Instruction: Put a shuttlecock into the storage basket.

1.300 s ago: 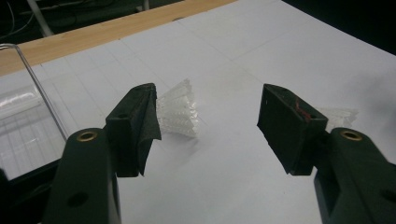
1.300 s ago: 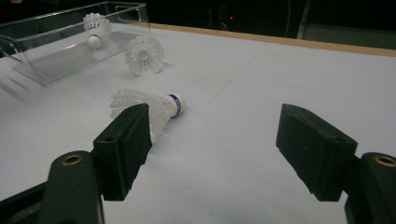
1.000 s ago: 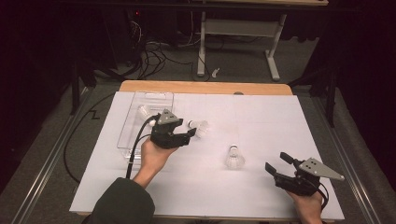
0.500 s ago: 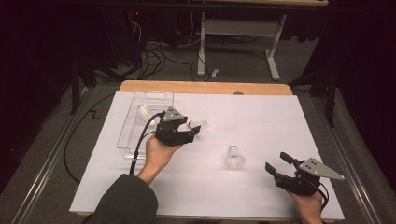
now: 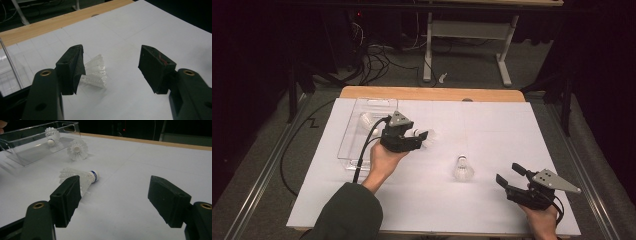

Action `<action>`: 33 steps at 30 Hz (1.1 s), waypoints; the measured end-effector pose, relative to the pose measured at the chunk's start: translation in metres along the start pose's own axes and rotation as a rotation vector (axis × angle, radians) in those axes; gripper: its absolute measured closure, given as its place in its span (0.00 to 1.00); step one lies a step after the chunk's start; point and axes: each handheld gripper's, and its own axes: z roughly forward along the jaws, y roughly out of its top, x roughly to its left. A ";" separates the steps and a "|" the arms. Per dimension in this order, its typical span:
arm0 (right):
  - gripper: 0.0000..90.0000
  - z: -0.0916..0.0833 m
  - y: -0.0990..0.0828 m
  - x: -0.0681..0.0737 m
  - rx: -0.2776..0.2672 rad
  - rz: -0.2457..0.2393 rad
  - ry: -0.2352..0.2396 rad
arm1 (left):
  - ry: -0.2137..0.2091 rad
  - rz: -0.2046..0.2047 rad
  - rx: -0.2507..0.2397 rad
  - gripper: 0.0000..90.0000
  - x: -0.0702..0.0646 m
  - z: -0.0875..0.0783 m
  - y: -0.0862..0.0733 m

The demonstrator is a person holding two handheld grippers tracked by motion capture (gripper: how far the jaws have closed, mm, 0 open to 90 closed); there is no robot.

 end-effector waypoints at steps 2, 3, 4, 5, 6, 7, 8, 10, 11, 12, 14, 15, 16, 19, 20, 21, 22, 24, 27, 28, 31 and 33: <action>0.30 0.000 0.000 0.000 0.000 -0.001 0.001 | 0.001 0.002 0.000 0.42 0.000 0.001 0.001; 0.30 0.000 0.000 0.000 0.000 -0.001 0.001 | 0.002 0.002 -0.001 0.42 0.000 0.002 0.002; 0.30 0.000 0.000 0.000 0.000 -0.001 0.001 | 0.003 0.004 0.002 0.41 0.000 0.003 0.002; 0.30 0.000 0.000 0.000 -0.002 -0.001 0.000 | 0.005 0.003 0.001 0.41 0.000 0.004 0.003; 0.30 0.000 0.000 0.000 -0.001 0.000 0.001 | 0.009 0.004 0.002 0.41 0.001 0.005 0.003; 0.30 0.000 0.000 0.000 0.000 0.000 0.001 | 0.012 0.003 -0.001 0.41 0.001 0.005 0.003; 0.30 0.000 0.000 0.000 0.000 0.000 0.001 | 0.011 0.001 -0.001 0.41 0.001 0.006 0.004; 0.30 0.000 0.000 0.000 0.000 -0.001 0.001 | 0.016 0.002 -0.001 0.41 0.002 0.008 0.005; 0.30 0.000 0.000 0.000 0.000 -0.001 0.000 | 0.016 0.004 0.000 0.41 0.002 0.008 0.005; 0.30 0.000 0.000 0.000 0.001 -0.001 0.000 | 0.017 0.005 0.000 0.41 0.001 0.009 0.006; 0.30 0.000 0.000 0.000 0.001 0.000 0.001 | 0.018 0.011 0.005 0.41 0.001 0.010 0.007; 0.30 0.000 0.000 0.000 0.002 0.000 0.001 | 0.020 0.008 0.004 0.41 0.001 0.011 0.008; 0.30 0.000 0.000 0.000 0.001 0.000 0.001 | 0.020 0.010 0.007 0.41 0.001 0.012 0.009; 0.30 0.000 0.000 0.000 0.001 -0.001 0.002 | 0.021 0.009 0.009 0.41 0.001 0.015 0.011; 0.30 0.000 0.000 0.000 0.001 0.000 0.002 | 0.022 0.009 0.013 0.41 0.001 0.017 0.012; 0.30 0.000 0.000 0.000 0.001 0.000 0.003 | 0.022 0.008 0.013 0.41 0.001 0.018 0.012; 0.30 0.000 0.000 0.000 0.001 -0.001 0.003 | 0.024 0.010 0.016 0.41 0.000 0.019 0.012; 0.30 0.000 0.000 0.000 0.001 0.001 0.003 | 0.024 0.007 0.018 0.41 0.001 0.021 0.013; 0.30 0.000 0.000 0.000 0.001 0.001 0.003 | 0.024 0.004 0.024 0.41 0.002 0.024 0.013; 0.30 0.000 0.000 0.000 0.001 0.001 0.003 | 0.024 0.002 0.023 0.41 0.002 0.026 0.014; 0.30 0.000 0.000 0.000 0.002 0.002 0.002 | 0.025 0.004 0.026 0.41 0.003 0.028 0.016; 0.30 0.000 0.000 0.000 0.001 0.001 0.002 | 0.027 0.007 0.028 0.41 0.003 0.029 0.018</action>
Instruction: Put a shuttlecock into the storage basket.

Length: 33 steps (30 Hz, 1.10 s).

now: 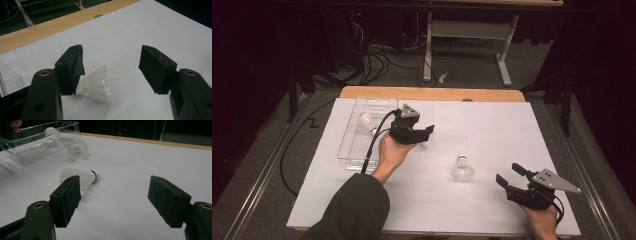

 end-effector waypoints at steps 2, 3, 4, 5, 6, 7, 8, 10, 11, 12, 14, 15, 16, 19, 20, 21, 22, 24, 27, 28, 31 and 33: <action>0.30 0.000 0.000 0.000 0.000 0.000 0.000 | 0.002 0.001 0.002 0.41 0.000 0.002 0.002; 0.30 0.000 0.000 0.000 0.001 0.000 -0.001 | 0.003 0.003 0.003 0.41 0.000 0.002 0.004; 0.30 0.000 0.000 0.000 0.000 0.000 0.000 | 0.003 0.004 0.008 0.41 0.000 0.003 0.005; 0.30 0.000 0.000 0.000 0.000 0.000 0.001 | 0.004 0.004 0.011 0.41 0.000 0.004 0.006; 0.30 0.000 0.000 0.000 0.000 -0.001 0.002 | 0.005 0.002 0.023 0.41 0.000 0.005 0.007; 0.30 0.000 0.000 0.000 -0.001 0.000 0.000 | 0.007 -0.001 0.032 0.41 0.001 0.006 0.007; 0.30 0.000 0.000 0.000 0.000 0.000 0.000 | 0.009 -0.003 0.040 0.41 0.001 0.007 0.008; 0.30 0.000 0.000 0.000 0.000 -0.001 0.002 | 0.011 -0.001 0.061 0.41 0.001 0.010 0.009; 0.30 0.000 0.000 0.000 0.000 -0.002 0.003 | 0.013 0.001 0.072 0.41 0.001 0.011 0.009; 0.30 0.000 0.000 0.000 -0.001 -0.002 0.003 | 0.016 0.002 0.076 0.41 0.002 0.012 0.010; 0.30 0.000 0.000 0.000 0.000 -0.003 0.003 | 0.016 -0.005 0.083 0.41 0.003 0.014 0.012; 0.30 0.000 0.000 0.000 0.000 -0.002 0.002 | 0.016 -0.008 0.087 0.41 0.003 0.014 0.012; 0.30 0.000 0.000 0.000 0.000 -0.002 0.002 | 0.017 -0.012 0.093 0.41 0.004 0.015 0.013; 0.30 0.000 0.000 0.000 -0.001 -0.002 0.000 | 0.028 -0.029 0.119 0.42 0.004 0.019 0.015; 0.30 0.000 0.000 0.000 -0.003 -0.002 -0.001 | 0.029 -0.030 0.134 0.42 0.004 0.020 0.016; 0.29 0.000 0.000 0.000 -0.004 -0.001 -0.001 | 0.028 -0.029 0.149 0.42 0.004 0.021 0.017; 0.29 0.000 0.000 0.000 -0.003 -0.001 -0.001 | 0.024 -0.032 0.165 0.43 0.004 0.022 0.018; 0.29 0.000 0.000 0.000 -0.004 -0.003 -0.001 | 0.017 -0.043 0.187 0.44 0.005 0.023 0.020; 0.29 0.000 0.000 0.000 -0.002 -0.003 0.002 | 0.021 -0.049 0.215 0.45 0.005 0.025 0.023; 0.29 0.000 0.000 0.000 -0.001 -0.004 0.002 | 0.021 -0.051 0.224 0.45 0.005 0.026 0.024; 0.29 0.000 0.000 0.000 -0.001 -0.005 0.002 | 0.021 -0.060 0.267 0.47 0.006 0.028 0.026; 0.29 0.000 0.000 0.000 -0.001 -0.005 0.003 | 0.027 -0.049 0.302 0.49 0.006 0.031 0.026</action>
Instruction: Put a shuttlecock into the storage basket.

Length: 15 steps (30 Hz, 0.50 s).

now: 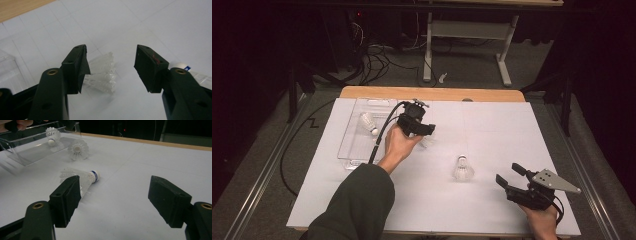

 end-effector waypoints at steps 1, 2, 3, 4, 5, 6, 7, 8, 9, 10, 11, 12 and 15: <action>0.29 0.000 0.000 0.000 0.000 0.000 -0.001 | 0.006 0.004 0.013 0.49 0.000 0.001 0.001; 0.29 0.000 0.000 0.000 0.001 0.001 -0.001 | 0.004 0.006 0.025 0.49 0.000 0.002 0.001; 0.29 0.001 0.000 0.000 0.001 0.000 0.000 | 0.006 0.006 0.040 0.49 0.000 0.003 0.002; 0.29 0.000 0.000 0.000 0.001 0.000 0.001 | 0.009 0.010 0.051 0.49 -0.001 0.004 0.003; 0.29 0.000 0.000 0.000 0.000 -0.001 0.001 | 0.013 0.013 0.061 0.49 -0.002 0.005 0.003; 0.29 0.000 0.000 0.000 0.000 -0.001 0.001 | 0.017 0.016 0.068 0.49 -0.003 0.006 0.004; 0.30 0.000 0.000 0.000 0.000 -0.001 0.001 | 0.019 0.019 0.075 0.49 -0.004 0.007 0.004; 0.30 0.000 0.000 0.000 0.001 0.000 0.002 | 0.018 0.019 0.081 0.49 -0.004 0.008 0.004; 0.30 0.001 0.000 0.000 0.001 -0.001 0.002 | 0.019 0.020 0.087 0.49 -0.004 0.008 0.004; 0.30 0.001 0.000 0.000 0.002 -0.001 0.003 | 0.023 0.018 0.093 0.49 -0.004 0.010 0.004; 0.30 0.001 0.000 0.000 0.002 -0.002 0.003 | 0.024 0.018 0.099 0.49 -0.004 0.011 0.004; 0.30 0.001 0.000 0.000 0.002 -0.002 0.003 | 0.025 0.013 0.105 0.49 -0.003 0.012 0.004; 0.30 0.001 0.000 0.000 0.003 -0.002 0.005 | 0.038 0.013 0.122 0.49 -0.002 0.015 0.004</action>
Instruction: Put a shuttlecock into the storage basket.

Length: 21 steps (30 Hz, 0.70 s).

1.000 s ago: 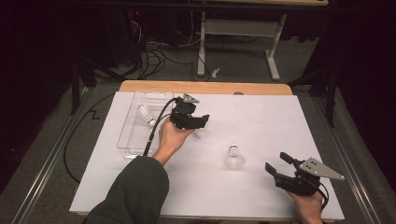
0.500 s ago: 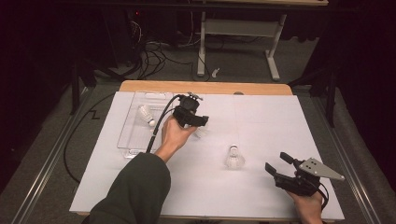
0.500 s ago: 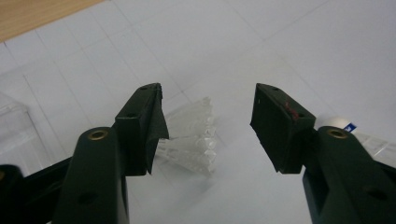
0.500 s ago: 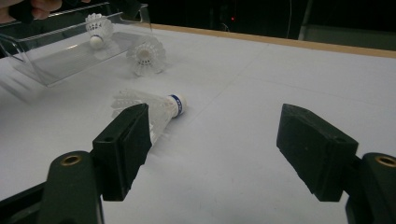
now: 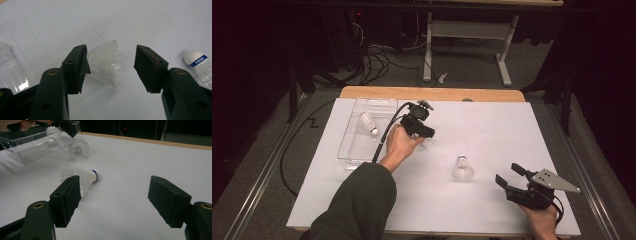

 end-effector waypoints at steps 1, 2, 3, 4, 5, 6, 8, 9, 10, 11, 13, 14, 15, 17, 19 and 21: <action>0.30 0.000 0.000 0.000 0.000 0.000 0.000 | 0.004 0.002 0.007 0.49 0.000 0.001 0.000; 0.30 0.000 0.000 0.000 0.000 -0.001 0.000 | 0.007 0.000 0.010 0.49 0.000 0.002 0.000; 0.30 0.000 0.000 0.000 0.000 0.000 0.000 | 0.007 0.000 0.015 0.49 0.001 0.003 0.000; 0.30 0.000 0.000 0.000 0.001 -0.001 0.000 | 0.009 -0.004 0.019 0.49 0.001 0.004 -0.001; 0.30 0.000 0.000 0.000 0.002 0.002 0.001 | 0.011 -0.008 0.022 0.48 0.001 0.005 -0.001; 0.30 0.000 0.000 0.000 0.004 -0.002 0.003 | 0.010 -0.008 0.025 0.48 0.001 0.006 -0.001; 0.30 0.000 0.000 0.000 0.005 -0.001 0.001 | 0.014 -0.006 0.031 0.48 0.001 0.007 -0.001; 0.30 0.000 0.000 0.000 0.005 0.000 0.002 | 0.016 -0.004 0.034 0.48 0.000 0.008 -0.001; 0.30 0.000 0.000 0.000 0.005 -0.002 0.002 | 0.016 -0.002 0.036 0.48 0.000 0.008 -0.001; 0.30 0.000 0.000 0.000 0.006 -0.001 0.002 | 0.018 -0.003 0.040 0.48 0.000 0.009 -0.001; 0.30 0.000 0.000 0.000 0.005 -0.001 0.002 | 0.020 -0.002 0.047 0.48 0.000 0.011 -0.001; 0.30 0.000 0.000 0.000 0.006 -0.001 0.002 | 0.022 -0.001 0.055 0.48 -0.001 0.012 -0.001; 0.30 0.000 0.000 0.000 0.006 -0.002 0.002 | 0.026 0.005 0.056 0.48 0.000 0.014 -0.001; 0.30 0.001 0.000 0.000 0.007 -0.001 0.002 | 0.028 -0.004 0.073 0.48 -0.001 0.016 -0.001; 0.30 0.001 0.000 0.000 0.007 -0.002 0.002 | 0.031 -0.004 0.079 0.48 -0.001 0.019 -0.001; 0.30 0.001 0.000 0.000 0.008 -0.002 0.002 | 0.034 -0.004 0.087 0.49 -0.001 0.020 -0.001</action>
